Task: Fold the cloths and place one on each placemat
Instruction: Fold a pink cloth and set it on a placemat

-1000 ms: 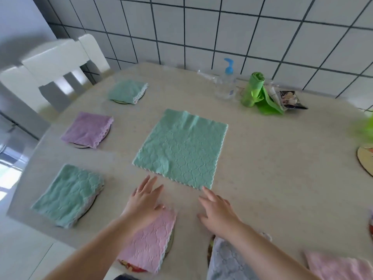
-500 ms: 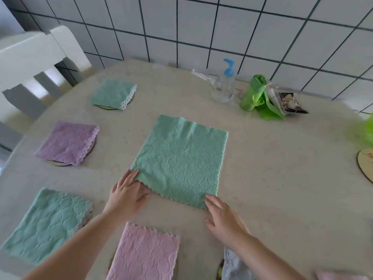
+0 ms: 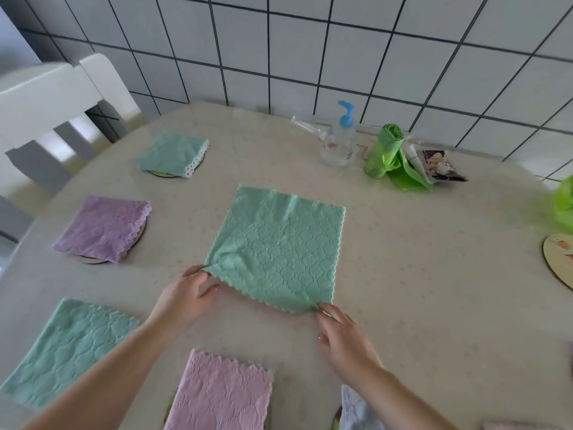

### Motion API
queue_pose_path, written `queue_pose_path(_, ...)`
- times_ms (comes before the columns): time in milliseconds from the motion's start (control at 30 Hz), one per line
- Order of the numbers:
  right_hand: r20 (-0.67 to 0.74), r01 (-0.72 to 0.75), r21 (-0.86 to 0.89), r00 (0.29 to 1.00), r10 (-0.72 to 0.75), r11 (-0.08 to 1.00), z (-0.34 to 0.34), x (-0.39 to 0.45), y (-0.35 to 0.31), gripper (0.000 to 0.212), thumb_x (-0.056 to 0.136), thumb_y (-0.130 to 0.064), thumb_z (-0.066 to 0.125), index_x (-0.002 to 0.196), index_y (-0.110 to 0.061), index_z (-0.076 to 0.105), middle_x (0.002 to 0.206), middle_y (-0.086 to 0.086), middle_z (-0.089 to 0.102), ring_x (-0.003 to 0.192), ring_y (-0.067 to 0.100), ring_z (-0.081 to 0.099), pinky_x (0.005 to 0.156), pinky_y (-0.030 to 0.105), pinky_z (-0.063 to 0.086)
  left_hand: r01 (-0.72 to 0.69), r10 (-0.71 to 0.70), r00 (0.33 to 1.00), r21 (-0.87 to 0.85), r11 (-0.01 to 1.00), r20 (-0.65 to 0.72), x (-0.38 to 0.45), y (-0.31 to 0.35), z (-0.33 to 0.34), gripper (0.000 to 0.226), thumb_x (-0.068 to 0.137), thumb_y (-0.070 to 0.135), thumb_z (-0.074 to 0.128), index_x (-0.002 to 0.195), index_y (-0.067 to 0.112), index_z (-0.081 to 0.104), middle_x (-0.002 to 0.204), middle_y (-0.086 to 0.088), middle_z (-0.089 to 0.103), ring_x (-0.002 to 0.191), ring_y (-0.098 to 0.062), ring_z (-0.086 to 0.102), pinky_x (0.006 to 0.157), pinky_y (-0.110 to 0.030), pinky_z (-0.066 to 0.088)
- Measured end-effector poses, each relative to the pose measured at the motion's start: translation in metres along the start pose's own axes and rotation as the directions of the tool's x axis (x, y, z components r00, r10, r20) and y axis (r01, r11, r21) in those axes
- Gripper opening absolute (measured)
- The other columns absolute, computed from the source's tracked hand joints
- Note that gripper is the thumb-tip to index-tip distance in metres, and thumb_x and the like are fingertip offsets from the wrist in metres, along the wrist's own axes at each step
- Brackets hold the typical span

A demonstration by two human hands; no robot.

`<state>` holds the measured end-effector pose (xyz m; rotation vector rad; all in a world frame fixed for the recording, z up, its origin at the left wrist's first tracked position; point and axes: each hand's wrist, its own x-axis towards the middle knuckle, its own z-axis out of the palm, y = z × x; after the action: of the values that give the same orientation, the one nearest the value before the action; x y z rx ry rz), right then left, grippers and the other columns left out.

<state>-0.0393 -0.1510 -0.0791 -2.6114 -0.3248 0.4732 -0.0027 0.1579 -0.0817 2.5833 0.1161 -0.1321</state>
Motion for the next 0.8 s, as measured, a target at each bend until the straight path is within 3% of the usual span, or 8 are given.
queue_pose_path(167, -0.367, 0.054, 0.306, 0.928, 0.065, 0.951, -0.064, 0.001, 0.000, 0.029, 0.088, -0.009, 0.060, 0.115, -0.015, 0.065, 0.119, -0.028, 0.050, 0.096, -0.006, 0.061, 0.087, 0.011, 0.046, -0.157, 0.127, 0.969, -0.131, 0.979, -0.211, 0.000, 0.037, -0.055, 0.023, 0.081, 0.007, 0.068, 0.089, 0.028, 0.071, 0.087, 0.015, 0.066, 0.079, -0.003, 0.063, 0.072, -0.023, 0.050)
queue_pose_path(233, -0.480, 0.135, 0.330, 0.876, 0.043, 0.934, -0.096, 0.003, -0.003, 0.026, 0.084, -0.002, 0.064, 0.107, -0.012, 0.069, 0.112, -0.028, 0.052, 0.092, -0.014, 0.059, 0.082, 0.001, 0.041, -0.153, 0.081, 0.965, -0.288, 0.945, -0.249, 0.005, 0.059, -0.076, 0.033, 0.082, 0.005, 0.066, 0.089, 0.037, 0.062, 0.085, 0.015, 0.070, 0.075, 0.004, 0.062, 0.068, -0.015, 0.048)
queue_pose_path(300, -0.547, 0.182, 0.261, 0.837, -0.011, 0.948, -0.127, 0.010, -0.006, 0.027, 0.081, 0.000, 0.066, 0.104, -0.012, 0.070, 0.110, -0.024, 0.054, 0.094, -0.017, 0.055, 0.084, -0.002, 0.035, -0.162, 0.037, 0.956, -0.422, 0.892, -0.290, 0.016, 0.084, -0.093, 0.033, 0.083, 0.000, 0.064, 0.092, 0.031, 0.054, 0.078, 0.006, 0.069, 0.060, 0.005, 0.058, 0.058, -0.012, 0.047)
queue_pose_path(367, -0.584, 0.192, 0.179, 0.810, -0.053, 0.965, -0.154, 0.021, -0.006, 0.028, 0.080, -0.002, 0.067, 0.105, -0.014, 0.070, 0.109, -0.018, 0.056, 0.098, -0.016, 0.050, 0.086, -0.005, 0.029, -0.157, -0.011, 0.956, -0.541, 0.826, -0.294, 0.033, 0.109, -0.108, 0.033, 0.083, 0.000, 0.063, 0.103, 0.022, 0.047, 0.077, 0.000, 0.065, 0.054, -0.002, 0.056, 0.054, -0.018, 0.050)
queue_pose_path(433, -0.593, 0.169, 0.128, 0.803, -0.061, 0.977, -0.182, 0.032, -0.008, 0.031, 0.082, -0.005, 0.066, 0.110, -0.017, 0.068, 0.113, -0.015, 0.055, 0.100, -0.014, 0.045, 0.084, -0.008, 0.024, -0.108, -0.060, 0.973, -0.667, 0.737, -0.224, 0.051, 0.128, -0.123, 0.036, 0.085, 0.003, 0.063, 0.114, 0.019, 0.047, 0.088, -0.008, 0.066, 0.065, -0.010, 0.061, 0.061, -0.029, 0.058)
queue_pose_path(500, -0.612, 0.152, 0.086, 0.788, -0.068, 0.985, -0.208, 0.040, -0.010, 0.034, 0.083, -0.007, 0.064, 0.115, -0.017, 0.066, 0.118, -0.013, 0.054, 0.104, -0.009, 0.044, 0.086, -0.009, 0.020, -0.097, -0.064, 0.979, -0.726, 0.681, -0.191, 0.069, 0.143, -0.136, 0.020, 0.087, 0.007, 0.061, 0.106, 0.015, 0.058, 0.099, -0.015, 0.067, 0.077, -0.018, 0.065, 0.075, -0.040, 0.058)
queue_pose_path(667, -0.783, 0.247, 0.033, 0.608, -0.129, 0.968, -0.251, 0.027, -0.017, 0.026, 0.080, -0.004, 0.067, 0.104, -0.014, 0.066, 0.109, -0.011, 0.055, 0.100, 0.003, 0.054, 0.088, 0.012, 0.041, -0.292, 0.078, 0.944, -0.703, 0.648, -0.320, 0.071, 0.182, -0.164, 0.006, 0.083, 0.022, 0.065, 0.089, 0.022, 0.065, 0.088, -0.006, 0.071, 0.086, -0.020, 0.070, 0.091, -0.052, 0.050)
queue_pose_path(800, -0.834, 0.231, -0.077, 0.518, -0.189, 0.970, -0.241, -0.004, -0.011, 0.032, 0.072, 0.004, 0.073, 0.099, -0.006, 0.060, 0.093, -0.005, 0.054, 0.081, -0.003, 0.045, 0.077, 0.000, 0.035, -0.386, 0.166, 0.910, -0.627, 0.677, -0.381, 0.040, 0.181, -0.158, 0.017, 0.073, 0.040, 0.060, 0.087, 0.032, 0.064, 0.084, 0.004, 0.070, 0.086, -0.023, 0.067, 0.091, -0.052, 0.049)
